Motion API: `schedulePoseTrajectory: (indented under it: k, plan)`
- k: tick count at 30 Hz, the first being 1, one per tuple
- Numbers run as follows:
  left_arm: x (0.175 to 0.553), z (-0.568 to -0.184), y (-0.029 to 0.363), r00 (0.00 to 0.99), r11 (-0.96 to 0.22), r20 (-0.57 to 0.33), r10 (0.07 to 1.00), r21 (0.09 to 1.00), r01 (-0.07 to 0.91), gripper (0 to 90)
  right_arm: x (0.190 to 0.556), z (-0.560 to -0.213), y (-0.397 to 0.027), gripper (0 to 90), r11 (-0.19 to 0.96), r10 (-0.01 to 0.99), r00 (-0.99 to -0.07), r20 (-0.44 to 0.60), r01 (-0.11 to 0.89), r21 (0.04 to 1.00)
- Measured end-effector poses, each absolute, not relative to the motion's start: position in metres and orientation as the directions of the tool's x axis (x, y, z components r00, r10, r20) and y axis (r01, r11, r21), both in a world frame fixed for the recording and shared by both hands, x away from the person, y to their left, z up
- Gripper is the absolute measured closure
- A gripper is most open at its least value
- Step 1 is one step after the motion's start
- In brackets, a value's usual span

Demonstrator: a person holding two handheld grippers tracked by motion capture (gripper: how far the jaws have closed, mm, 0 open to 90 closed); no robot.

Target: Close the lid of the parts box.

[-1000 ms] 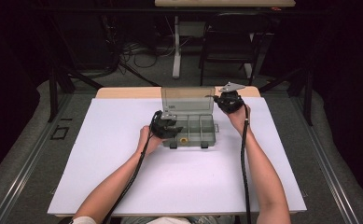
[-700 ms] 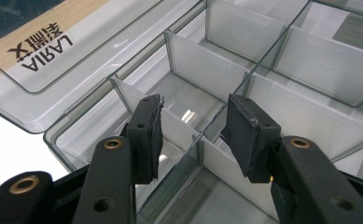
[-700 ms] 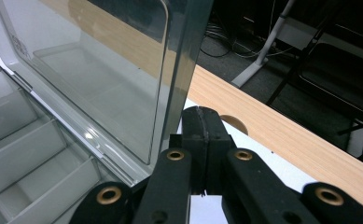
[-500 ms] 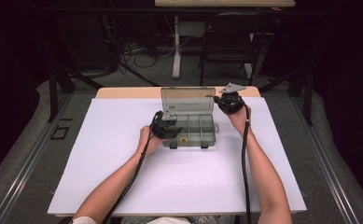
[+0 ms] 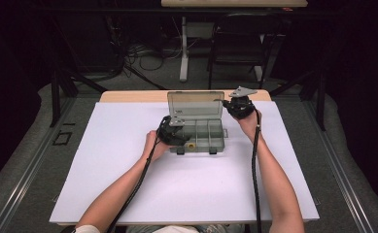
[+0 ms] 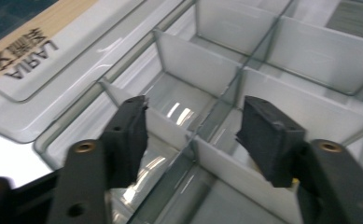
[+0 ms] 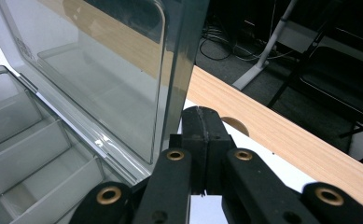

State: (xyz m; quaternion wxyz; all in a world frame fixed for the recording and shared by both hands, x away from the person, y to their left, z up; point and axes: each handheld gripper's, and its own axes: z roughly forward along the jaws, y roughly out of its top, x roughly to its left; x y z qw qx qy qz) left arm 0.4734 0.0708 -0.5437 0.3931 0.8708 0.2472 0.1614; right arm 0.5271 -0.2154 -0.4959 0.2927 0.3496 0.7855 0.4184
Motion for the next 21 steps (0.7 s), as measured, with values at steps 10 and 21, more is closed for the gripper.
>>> schedulePoseTrajectory:
  k: [10,21]
  plan:
    - [0.471,-0.527,0.079,0.835,-0.538,0.071,0.546,0.794,0.284,6.5,0.526,-0.496,-0.216,90.0,0.4,0.795,-0.584,-0.165,0.301,0.866]
    - [0.474,-0.499,0.103,0.805,-0.462,0.042,0.592,0.836,0.296,0.0,0.525,-0.496,-0.215,90.0,0.408,0.793,-0.585,-0.172,0.299,0.863]
